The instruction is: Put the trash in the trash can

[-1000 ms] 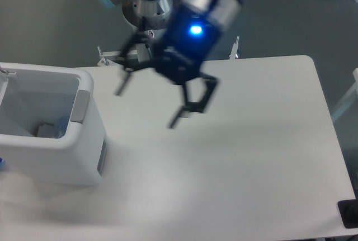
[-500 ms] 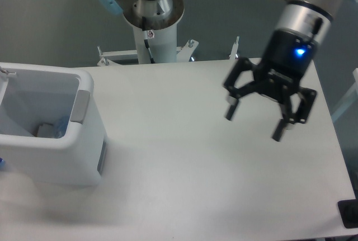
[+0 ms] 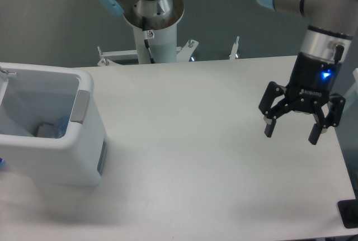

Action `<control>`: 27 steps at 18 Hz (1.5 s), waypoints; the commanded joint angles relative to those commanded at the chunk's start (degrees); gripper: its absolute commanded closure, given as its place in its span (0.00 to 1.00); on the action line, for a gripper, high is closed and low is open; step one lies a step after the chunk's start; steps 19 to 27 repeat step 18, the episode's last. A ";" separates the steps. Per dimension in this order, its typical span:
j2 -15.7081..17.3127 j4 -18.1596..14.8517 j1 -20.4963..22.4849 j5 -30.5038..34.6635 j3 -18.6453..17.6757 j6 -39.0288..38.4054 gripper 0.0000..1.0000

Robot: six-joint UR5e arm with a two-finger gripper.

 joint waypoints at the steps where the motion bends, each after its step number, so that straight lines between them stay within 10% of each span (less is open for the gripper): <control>1: 0.00 0.09 0.00 0.27 -0.52 0.79 0.00; 5: 0.00 -0.88 -1.14 13.61 -2.11 3.17 0.00; 13: 0.26 -0.88 -0.79 15.21 -7.47 23.73 0.00; 27: 0.70 -0.88 -1.05 17.22 -7.82 24.79 0.00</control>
